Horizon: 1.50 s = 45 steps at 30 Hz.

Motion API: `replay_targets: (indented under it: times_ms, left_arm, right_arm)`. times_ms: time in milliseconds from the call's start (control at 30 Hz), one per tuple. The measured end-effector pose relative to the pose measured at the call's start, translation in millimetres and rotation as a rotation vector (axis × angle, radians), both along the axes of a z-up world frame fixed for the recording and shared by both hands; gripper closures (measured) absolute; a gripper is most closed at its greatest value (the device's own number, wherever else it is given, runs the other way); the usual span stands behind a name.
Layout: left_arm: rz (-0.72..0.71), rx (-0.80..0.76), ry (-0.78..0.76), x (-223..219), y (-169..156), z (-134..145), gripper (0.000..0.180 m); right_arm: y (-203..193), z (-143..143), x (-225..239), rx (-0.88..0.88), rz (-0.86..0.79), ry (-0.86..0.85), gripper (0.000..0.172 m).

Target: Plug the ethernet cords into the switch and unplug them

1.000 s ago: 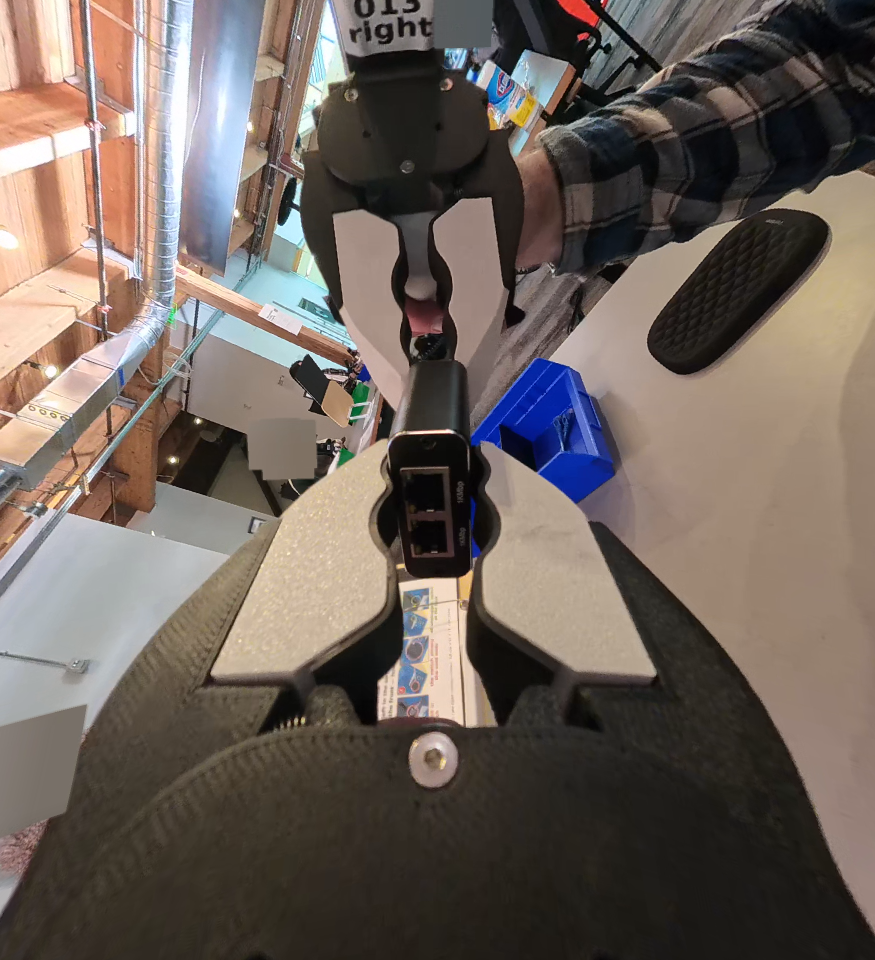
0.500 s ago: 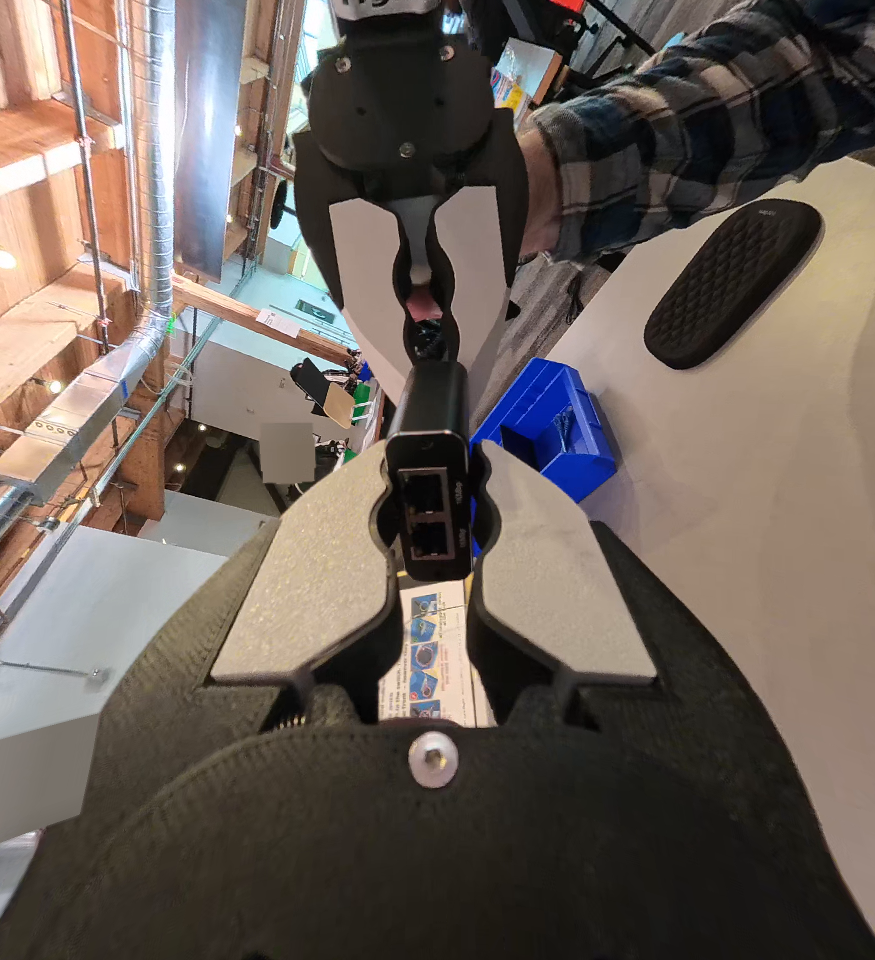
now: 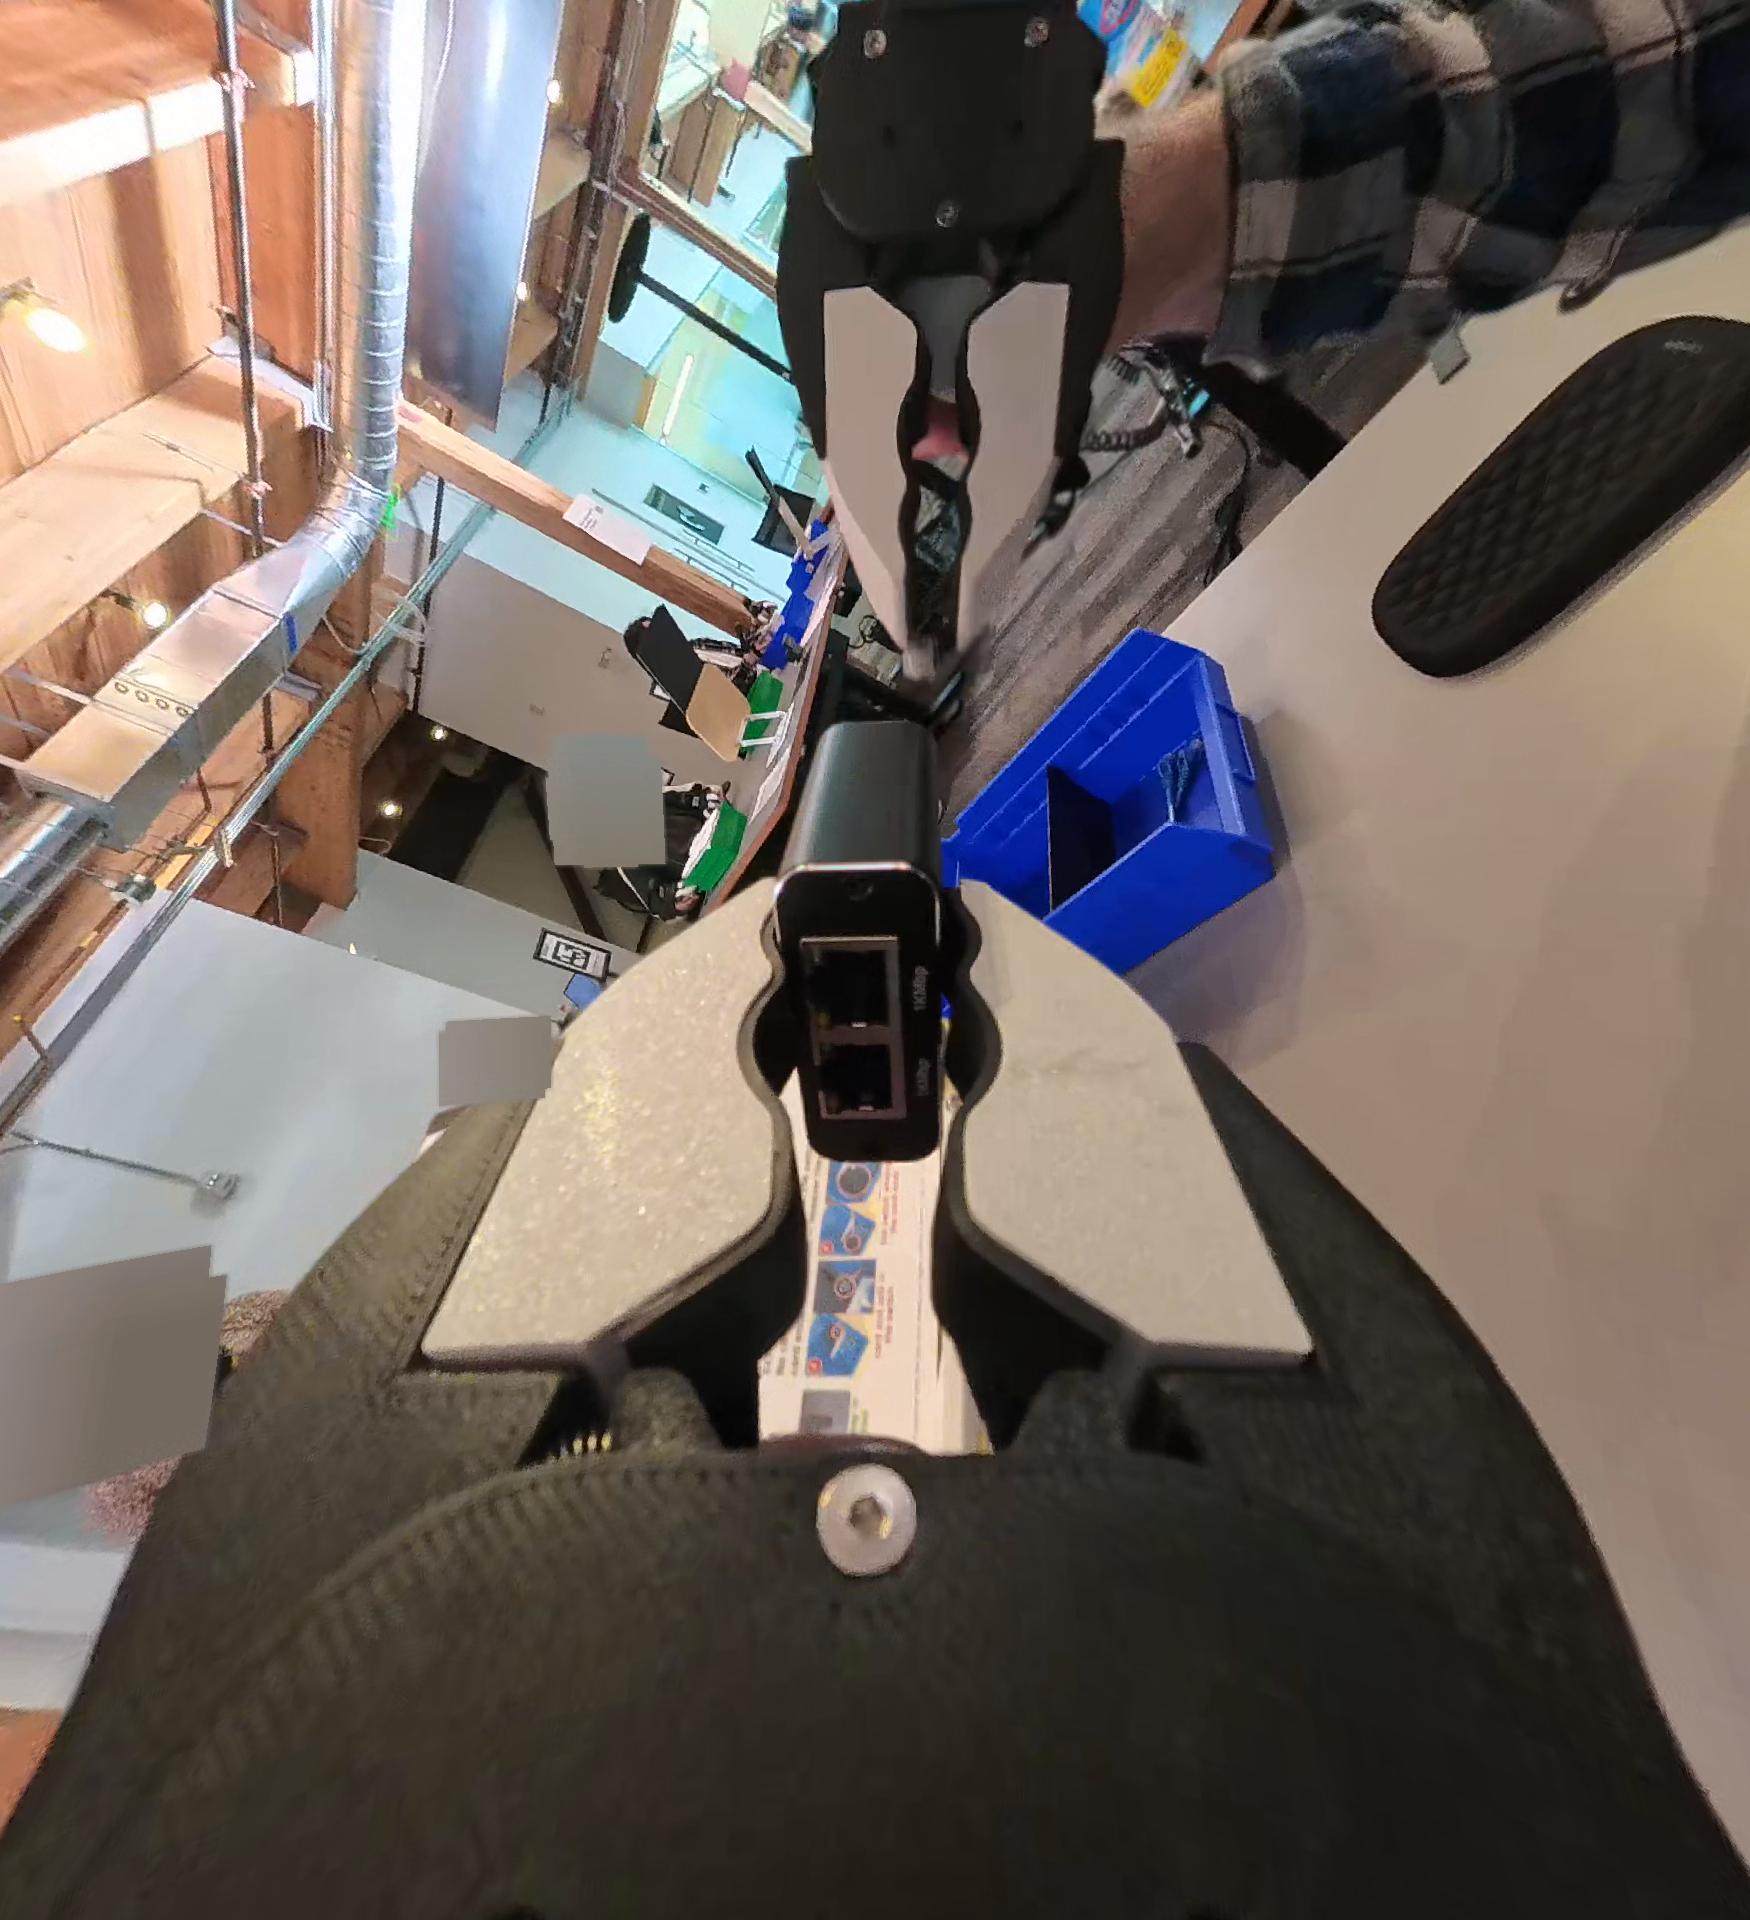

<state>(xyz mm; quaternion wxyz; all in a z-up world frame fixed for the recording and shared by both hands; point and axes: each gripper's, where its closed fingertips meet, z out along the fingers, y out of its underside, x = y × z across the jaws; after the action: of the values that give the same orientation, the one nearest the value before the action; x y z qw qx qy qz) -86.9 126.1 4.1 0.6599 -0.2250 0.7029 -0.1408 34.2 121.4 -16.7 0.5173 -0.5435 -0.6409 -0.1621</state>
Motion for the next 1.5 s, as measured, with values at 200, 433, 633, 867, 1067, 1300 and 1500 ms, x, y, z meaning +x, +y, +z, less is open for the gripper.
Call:
replay_targets:
  times_ms: [200,433,633,867,1067,1300,1500]
  left_arm:
    - [0.022,-0.036,0.003,-8,10,-24,0.156]
    - [0.043,-0.047,0.039,-3,20,-43,0.156]
    - [0.043,-0.049,0.070,9,28,-56,0.156]
    - [0.005,-0.067,0.062,27,29,-60,0.156]
    - [-0.046,-0.085,0.059,52,20,-65,0.156]
    - [-0.049,-0.075,0.093,69,14,-70,0.156]
    - [-0.092,-0.062,0.097,74,1,-70,0.156]
  right_arm:
    - [36,-46,103,-0.102,-0.213,0.001,0.160]
    - [87,-129,192,-0.232,-0.339,0.010,0.160]
    - [115,-206,239,-0.372,-0.415,-0.014,0.155]
    - [105,-166,222,-0.299,-0.384,0.116,0.124]
    - [49,-78,69,-0.138,-0.011,0.196,0.128]
    - [1,-35,-34,-0.042,0.219,0.212,0.131]
    - [7,-48,-48,-0.043,0.132,0.117,0.141]
